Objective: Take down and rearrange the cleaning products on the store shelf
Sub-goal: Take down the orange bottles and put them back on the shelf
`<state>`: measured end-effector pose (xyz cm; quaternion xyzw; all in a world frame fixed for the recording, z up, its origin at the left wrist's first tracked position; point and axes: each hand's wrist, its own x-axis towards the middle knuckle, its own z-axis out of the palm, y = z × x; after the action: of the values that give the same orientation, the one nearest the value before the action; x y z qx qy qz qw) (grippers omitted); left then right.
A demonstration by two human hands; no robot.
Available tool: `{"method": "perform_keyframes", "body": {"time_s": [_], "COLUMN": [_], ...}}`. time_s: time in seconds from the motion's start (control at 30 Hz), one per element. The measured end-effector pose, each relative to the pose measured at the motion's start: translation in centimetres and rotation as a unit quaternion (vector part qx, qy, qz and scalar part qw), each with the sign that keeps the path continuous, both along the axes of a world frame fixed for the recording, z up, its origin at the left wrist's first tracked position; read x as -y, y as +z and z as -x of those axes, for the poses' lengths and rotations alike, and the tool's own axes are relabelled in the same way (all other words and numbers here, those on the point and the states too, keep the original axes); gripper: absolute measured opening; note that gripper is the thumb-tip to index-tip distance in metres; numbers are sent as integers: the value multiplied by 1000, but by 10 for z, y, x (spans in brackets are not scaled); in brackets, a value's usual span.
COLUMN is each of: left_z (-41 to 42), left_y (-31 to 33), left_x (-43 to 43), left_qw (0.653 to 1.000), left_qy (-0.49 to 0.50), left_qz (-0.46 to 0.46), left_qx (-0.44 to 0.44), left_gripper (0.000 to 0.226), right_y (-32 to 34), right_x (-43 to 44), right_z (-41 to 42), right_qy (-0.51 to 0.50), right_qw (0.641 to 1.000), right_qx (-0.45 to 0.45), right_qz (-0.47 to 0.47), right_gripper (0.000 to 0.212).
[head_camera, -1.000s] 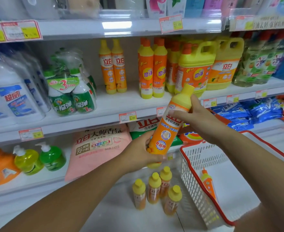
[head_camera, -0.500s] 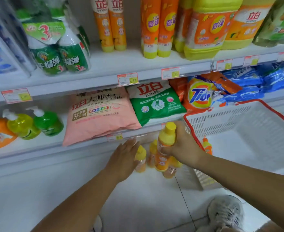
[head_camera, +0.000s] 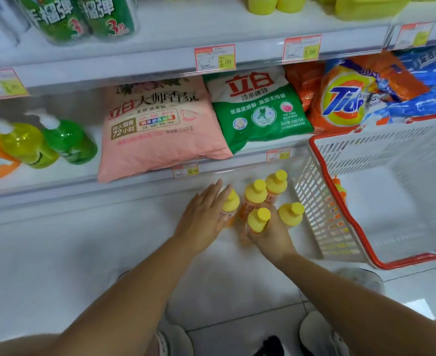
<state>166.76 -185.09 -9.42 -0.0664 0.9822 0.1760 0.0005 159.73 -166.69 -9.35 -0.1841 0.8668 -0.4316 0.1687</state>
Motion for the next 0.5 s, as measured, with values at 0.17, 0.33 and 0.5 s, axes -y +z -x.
{"method": "perform_keyframes", "body": {"time_s": [0.17, 0.33, 0.5], "left_z": [1, 0, -3], "left_y": [7, 30, 71], "left_x": [1, -4, -10], "left_qw": [1000, 1000, 999], "left_qy": [2, 7, 28], "left_qz": [7, 18, 14], "left_qx": [18, 21, 3], "left_gripper": [75, 70, 68], "right_y": [-23, -3, 42], "right_x": [-5, -17, -26], "right_z": [6, 2, -6], "right_qy": [29, 39, 22], "right_qw": [998, 995, 996], "right_qx": [55, 93, 84], "right_qz": [-14, -7, 7], "right_gripper": [30, 33, 53]}}
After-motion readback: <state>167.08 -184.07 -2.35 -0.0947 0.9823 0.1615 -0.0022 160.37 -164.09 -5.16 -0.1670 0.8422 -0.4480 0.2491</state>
